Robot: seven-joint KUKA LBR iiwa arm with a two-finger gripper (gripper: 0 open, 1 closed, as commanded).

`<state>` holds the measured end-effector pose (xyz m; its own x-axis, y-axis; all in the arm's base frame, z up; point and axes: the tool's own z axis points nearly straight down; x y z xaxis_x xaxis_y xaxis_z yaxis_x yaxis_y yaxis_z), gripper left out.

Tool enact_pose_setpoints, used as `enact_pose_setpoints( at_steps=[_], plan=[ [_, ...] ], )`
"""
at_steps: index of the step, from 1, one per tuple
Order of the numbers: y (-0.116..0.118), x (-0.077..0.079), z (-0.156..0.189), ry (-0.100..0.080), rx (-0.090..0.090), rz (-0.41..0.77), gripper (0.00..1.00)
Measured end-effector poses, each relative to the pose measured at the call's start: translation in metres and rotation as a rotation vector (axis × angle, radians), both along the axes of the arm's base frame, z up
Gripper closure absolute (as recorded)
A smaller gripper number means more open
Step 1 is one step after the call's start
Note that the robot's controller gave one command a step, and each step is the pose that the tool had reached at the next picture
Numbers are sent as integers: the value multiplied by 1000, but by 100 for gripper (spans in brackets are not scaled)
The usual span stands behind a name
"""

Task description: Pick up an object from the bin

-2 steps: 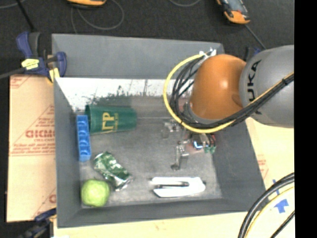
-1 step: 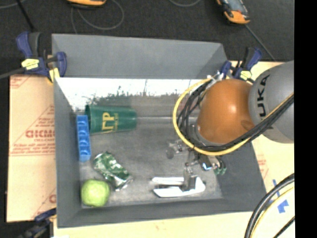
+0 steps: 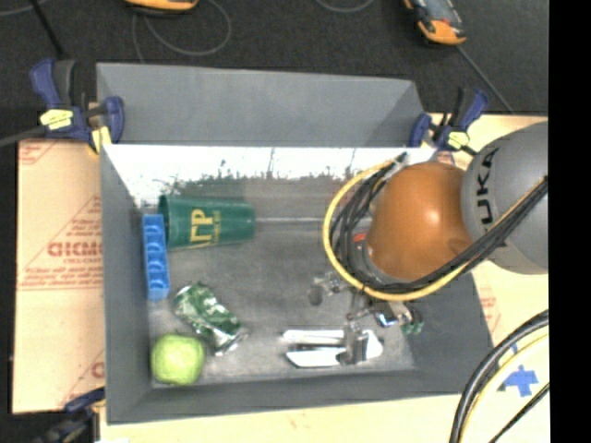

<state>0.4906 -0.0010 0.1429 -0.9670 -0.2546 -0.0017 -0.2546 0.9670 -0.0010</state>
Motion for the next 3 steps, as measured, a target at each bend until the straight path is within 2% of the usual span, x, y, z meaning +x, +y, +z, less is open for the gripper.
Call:
enact_pose_setpoints(
  at_steps=[1, 2, 3],
  plan=[
    [-2, -11, -73, -22, 2, 110, 0],
    [-4, -13, -70, -15, 2, -30, 100],
    [-4, -13, -70, -15, 2, -30, 100]
  ],
)
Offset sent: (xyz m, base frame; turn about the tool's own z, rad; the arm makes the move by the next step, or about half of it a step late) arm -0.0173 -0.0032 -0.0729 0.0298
